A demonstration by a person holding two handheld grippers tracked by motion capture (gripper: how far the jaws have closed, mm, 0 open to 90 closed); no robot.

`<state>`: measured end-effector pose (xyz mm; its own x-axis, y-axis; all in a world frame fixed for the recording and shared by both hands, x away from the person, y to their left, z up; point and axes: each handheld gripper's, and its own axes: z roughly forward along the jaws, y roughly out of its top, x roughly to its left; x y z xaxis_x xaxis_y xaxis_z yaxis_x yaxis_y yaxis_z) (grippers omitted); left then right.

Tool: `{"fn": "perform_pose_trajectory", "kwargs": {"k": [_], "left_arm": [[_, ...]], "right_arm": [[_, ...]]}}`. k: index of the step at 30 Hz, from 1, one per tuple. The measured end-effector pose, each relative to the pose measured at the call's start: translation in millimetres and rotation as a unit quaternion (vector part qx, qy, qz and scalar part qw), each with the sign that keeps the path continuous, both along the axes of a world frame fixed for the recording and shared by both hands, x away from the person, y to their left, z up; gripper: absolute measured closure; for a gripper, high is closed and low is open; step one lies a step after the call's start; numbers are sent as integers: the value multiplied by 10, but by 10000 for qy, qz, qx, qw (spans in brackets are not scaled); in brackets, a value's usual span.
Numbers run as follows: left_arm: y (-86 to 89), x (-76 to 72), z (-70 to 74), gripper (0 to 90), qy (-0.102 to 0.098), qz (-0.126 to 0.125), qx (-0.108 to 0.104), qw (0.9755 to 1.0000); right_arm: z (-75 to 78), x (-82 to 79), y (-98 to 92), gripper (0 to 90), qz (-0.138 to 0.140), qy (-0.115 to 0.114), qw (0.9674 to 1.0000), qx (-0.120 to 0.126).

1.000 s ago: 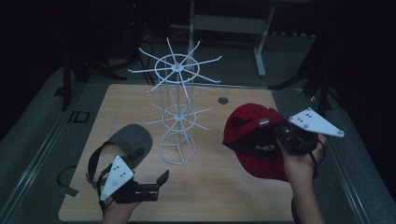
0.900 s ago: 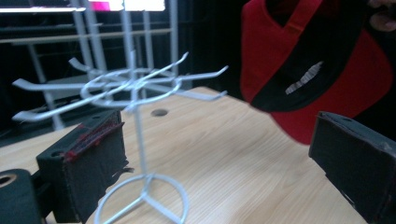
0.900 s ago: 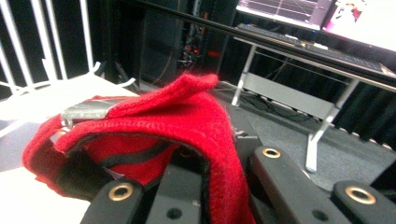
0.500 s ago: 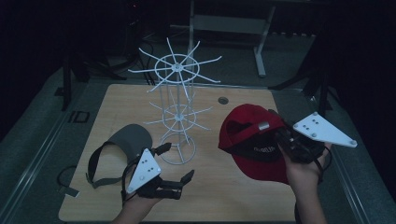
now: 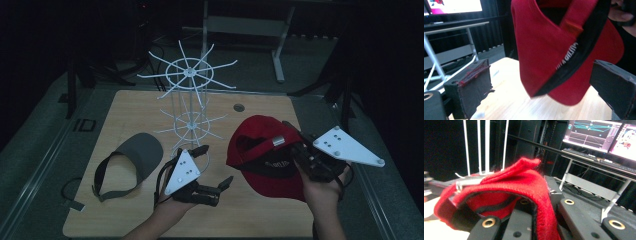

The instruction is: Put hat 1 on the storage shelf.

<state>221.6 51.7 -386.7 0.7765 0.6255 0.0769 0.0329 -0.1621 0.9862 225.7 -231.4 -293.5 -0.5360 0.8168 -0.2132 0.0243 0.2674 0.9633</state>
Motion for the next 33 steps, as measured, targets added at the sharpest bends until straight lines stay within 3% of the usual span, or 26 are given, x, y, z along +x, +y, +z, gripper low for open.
{"fn": "perform_pose_trajectory", "kwargs": {"k": [4,9,14,18,20,26,27,30,33], "left_arm": [[-91,54,56,41,-62,-42,58,10000],[-270,120,110,41,-20,-266,102,9996],[-386,234,150,54,30,-151,302,9994],[-412,288,169,72,0,-110,298,9995],[-402,291,184,147,-58,-65,217,9997],[-428,321,242,229,-73,106,208,9997],[-444,326,267,342,-60,121,202,9997],[-456,322,298,494,-97,173,200,9996],[-474,330,344,645,-110,495,229,9985]], "right_arm": [[-7,-17,10,861,68,-2,10000,20],[-23,-15,22,860,138,47,9999,7],[-38,-41,40,861,251,70,9997,12],[-53,-69,42,860,348,82,9994,6],[-64,-82,34,861,396,102,9992,22],[-100,-101,34,860,481,150,9987,-2],[-114,-105,38,860,516,181,9985,13],[-140,-100,49,860,518,203,9985,-14],[-164,-95,45,860,509,232,9984,-28]]}}
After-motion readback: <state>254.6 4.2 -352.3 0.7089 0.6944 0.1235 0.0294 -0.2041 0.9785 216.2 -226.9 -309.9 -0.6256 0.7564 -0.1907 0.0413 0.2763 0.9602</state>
